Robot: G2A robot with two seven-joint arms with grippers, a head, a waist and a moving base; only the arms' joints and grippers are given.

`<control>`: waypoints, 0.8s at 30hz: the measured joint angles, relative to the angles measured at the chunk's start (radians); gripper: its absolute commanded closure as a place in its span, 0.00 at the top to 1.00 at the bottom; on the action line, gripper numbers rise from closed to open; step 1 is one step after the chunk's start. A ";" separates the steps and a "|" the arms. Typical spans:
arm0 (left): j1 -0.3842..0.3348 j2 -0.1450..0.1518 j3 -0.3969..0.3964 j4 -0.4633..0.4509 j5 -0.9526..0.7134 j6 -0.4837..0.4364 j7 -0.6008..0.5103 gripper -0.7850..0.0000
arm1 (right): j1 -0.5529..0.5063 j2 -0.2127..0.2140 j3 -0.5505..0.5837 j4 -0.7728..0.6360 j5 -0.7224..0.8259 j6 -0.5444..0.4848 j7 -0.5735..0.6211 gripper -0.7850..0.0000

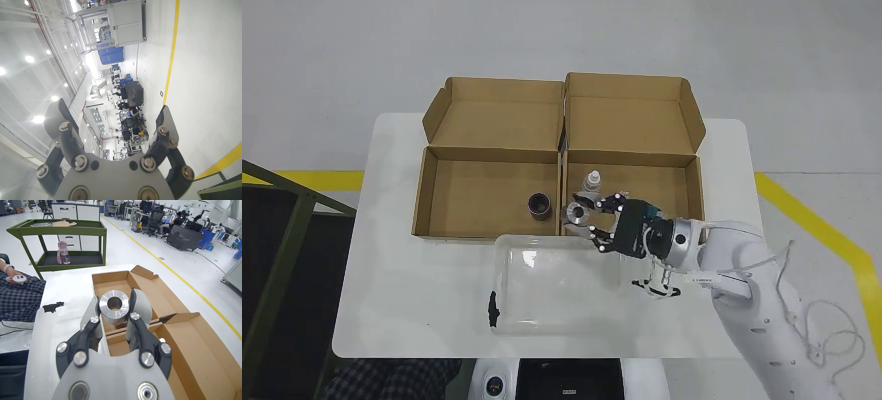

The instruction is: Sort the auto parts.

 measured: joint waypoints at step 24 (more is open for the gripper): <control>0.000 0.000 0.000 0.000 0.000 0.000 0.000 1.00 | 0.369 -0.092 -0.344 0.326 -0.111 0.268 0.122 0.00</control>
